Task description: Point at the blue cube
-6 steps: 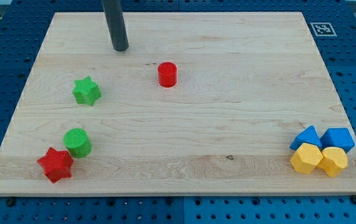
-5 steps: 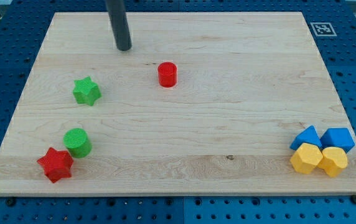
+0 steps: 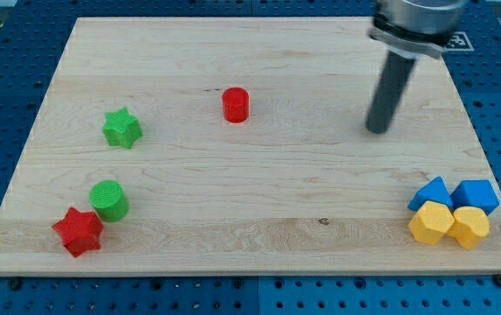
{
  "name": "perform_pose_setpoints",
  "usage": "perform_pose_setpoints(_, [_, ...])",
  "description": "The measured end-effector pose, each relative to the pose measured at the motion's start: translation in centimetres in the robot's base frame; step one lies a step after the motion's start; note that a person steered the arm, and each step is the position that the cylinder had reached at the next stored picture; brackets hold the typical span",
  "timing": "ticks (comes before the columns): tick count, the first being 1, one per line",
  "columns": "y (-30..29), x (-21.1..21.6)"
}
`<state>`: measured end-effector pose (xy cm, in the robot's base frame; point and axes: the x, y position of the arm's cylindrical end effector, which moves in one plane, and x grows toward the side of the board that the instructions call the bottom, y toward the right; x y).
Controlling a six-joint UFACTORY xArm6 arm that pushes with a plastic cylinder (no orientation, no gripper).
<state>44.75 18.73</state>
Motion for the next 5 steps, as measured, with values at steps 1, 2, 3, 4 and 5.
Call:
perform_pose_setpoints(1, [5.4,2.8])
perform_pose_setpoints(2, [9.6,5.4])
perform_pose_setpoints(3, [12.6,8.5])
perform_pose_setpoints(4, [12.5,11.2])
perform_pose_setpoints(5, [10.5,12.6])
